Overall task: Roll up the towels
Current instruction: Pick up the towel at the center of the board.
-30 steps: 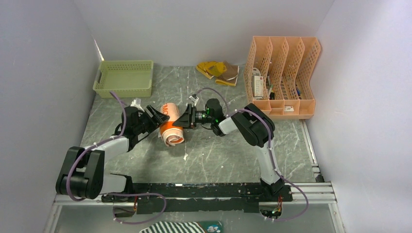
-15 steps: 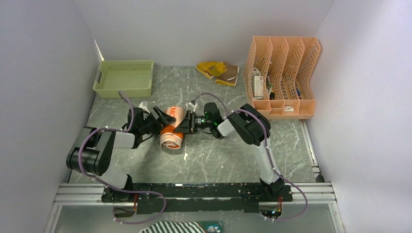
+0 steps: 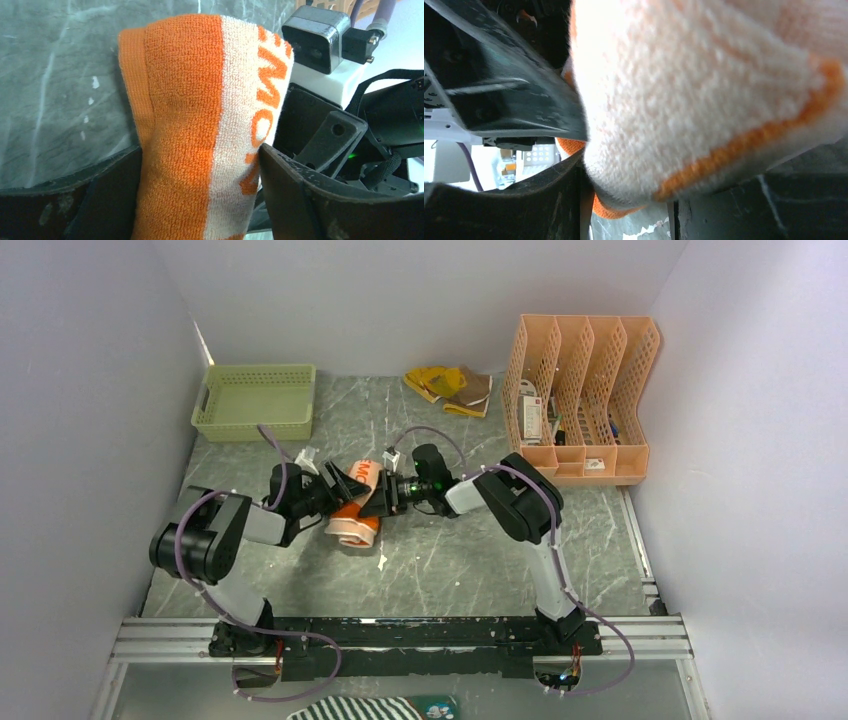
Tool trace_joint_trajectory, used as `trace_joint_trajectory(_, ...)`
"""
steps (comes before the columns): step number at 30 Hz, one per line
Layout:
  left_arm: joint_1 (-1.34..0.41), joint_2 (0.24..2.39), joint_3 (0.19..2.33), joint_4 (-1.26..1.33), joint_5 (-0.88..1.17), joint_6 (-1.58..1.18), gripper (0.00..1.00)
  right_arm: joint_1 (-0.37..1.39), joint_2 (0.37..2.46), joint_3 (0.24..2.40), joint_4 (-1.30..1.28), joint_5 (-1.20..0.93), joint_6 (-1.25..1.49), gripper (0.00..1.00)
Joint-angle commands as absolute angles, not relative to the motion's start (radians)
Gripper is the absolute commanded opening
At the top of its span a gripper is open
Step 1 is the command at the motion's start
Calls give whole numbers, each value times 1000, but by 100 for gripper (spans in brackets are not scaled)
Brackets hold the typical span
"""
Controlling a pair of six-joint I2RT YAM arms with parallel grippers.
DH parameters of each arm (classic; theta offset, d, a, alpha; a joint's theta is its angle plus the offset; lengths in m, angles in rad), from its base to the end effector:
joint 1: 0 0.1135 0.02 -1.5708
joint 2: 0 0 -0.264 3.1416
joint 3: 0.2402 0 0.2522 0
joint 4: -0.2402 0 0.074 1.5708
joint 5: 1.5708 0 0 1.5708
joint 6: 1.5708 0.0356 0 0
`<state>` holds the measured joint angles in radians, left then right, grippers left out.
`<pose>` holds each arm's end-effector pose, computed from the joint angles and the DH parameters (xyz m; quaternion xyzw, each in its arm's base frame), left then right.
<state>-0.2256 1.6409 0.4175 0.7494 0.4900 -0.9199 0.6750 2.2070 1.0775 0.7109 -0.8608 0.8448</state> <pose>0.2614 -0.0772 0.1188 -0.1627 0.8215 -0.4480 0.3129 0.3146 0.2864 0.0905 -0.1618 0.7786 0.5947 0.1179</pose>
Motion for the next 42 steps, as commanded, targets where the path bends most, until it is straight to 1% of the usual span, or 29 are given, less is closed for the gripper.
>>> trace_joint_trajectory(1,-293,1738,398,841,603,-917,81,695,2174,1121,534,-783,690,48)
trace_joint_trajectory(4,-303,1777,393,893,599,-927,58,702,2154,1133,487,-775,653,49)
trace_joint_trajectory(6,-303,1781,399,890,584,-922,47,705,2129,1130,451,-764,624,52)
trace_joint_trajectory(8,-302,1760,422,828,559,-881,35,706,2088,1119,403,-747,583,58)
trace_joint_trajectory(9,-301,1743,438,777,540,-861,23,705,2061,1110,380,-736,559,62)
trace_joint_trajectory(10,-301,1718,458,720,518,-836,13,704,2033,1101,349,-723,535,68)
trace_joint_trajectory(11,-299,1694,480,637,490,-810,10,704,1982,1094,313,-700,509,73)
trace_joint_trajectory(13,-296,1632,535,527,430,-756,10,700,1926,1079,233,-650,456,98)
trace_joint_trajectory(14,-293,1603,563,458,399,-727,10,693,1883,1066,205,-625,434,100)
trace_joint_trajectory(17,-266,1512,651,271,318,-654,7,649,1778,1009,149,-542,401,100)
trace_joint_trajectory(20,-224,1466,746,152,259,-595,7,569,1659,893,166,-518,415,100)
trace_joint_trajectory(23,-173,1454,876,17,195,-518,7,501,1529,823,165,-493,410,100)
trace_joint_trajectory(26,-121,1475,1037,-83,148,-451,7,498,1439,812,105,-454,363,100)
trace_joint_trajectory(33,-58,1659,1439,-243,4,-315,7,497,1375,759,101,-507,361,100)
trace_joint_trajectory(38,16,1872,1691,-306,14,-289,7,498,1347,702,112,-533,356,100)
trace_joint_trajectory(42,27,2032,1871,-337,-17,-268,7,499,1333,683,101,-529,336,100)
